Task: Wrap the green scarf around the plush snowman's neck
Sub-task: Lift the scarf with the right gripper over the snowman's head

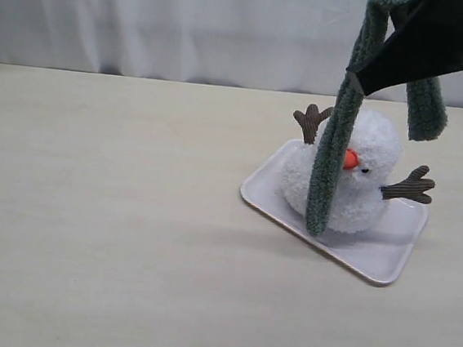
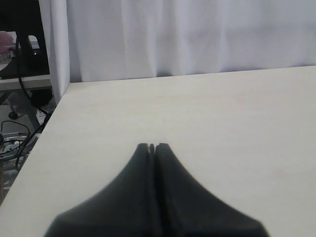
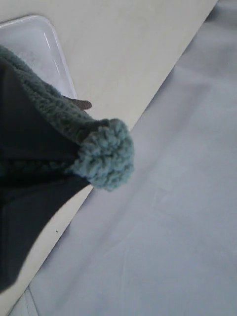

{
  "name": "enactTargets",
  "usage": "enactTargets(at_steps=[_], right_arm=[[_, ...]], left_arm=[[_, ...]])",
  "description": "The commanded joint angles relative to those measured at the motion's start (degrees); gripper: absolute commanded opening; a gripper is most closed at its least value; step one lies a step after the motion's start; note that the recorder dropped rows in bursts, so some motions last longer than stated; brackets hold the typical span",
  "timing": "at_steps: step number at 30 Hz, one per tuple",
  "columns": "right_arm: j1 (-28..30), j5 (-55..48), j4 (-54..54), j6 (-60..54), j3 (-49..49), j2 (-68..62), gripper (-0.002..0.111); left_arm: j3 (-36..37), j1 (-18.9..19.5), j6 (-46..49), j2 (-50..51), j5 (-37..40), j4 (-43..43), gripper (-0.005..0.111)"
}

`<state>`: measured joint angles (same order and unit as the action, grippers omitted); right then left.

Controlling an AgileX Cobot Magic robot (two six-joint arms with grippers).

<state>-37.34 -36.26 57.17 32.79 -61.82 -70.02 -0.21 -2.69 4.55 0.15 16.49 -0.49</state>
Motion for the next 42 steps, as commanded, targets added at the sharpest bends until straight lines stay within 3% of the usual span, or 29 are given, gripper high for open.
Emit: enactTargets(at_steps=[1,15,23,30,36,42], right_arm=[[0.0,0.8,5.9,6.8,0.3,-2.2,0.004],[1.3,-1.5,20.2,17.0,0.3,-11.6,0.004],[8.2,1.1,20.4,24.3,0.1,-14.3,0.004],[15.3,12.0,20.4,27.0,0.1,-14.3,0.004],[20.8,15.5,20.4,34.0,-0.1,-16.4,0.004],[22.8,21.3,20.4,34.9,-0.1,-19.8,0.004]], left_arm=[[0.2,0.0,-0.4,-0.1,-0.7,-0.2,0.000],[0.2,0.0,-0.4,-0.1,-0.6,-0.1,0.000],[0.2,0.0,-0.4,-0.1,-0.6,-0.1,0.000],[0.2,0.0,-0.4,-0.1,-0.6,-0.1,0.000],[0.2,0.0,-0.4,-0.1,-0.6,-0.1,0.000],[0.2,0.0,-0.4,-0.1,-0.6,-0.1,0.000]])
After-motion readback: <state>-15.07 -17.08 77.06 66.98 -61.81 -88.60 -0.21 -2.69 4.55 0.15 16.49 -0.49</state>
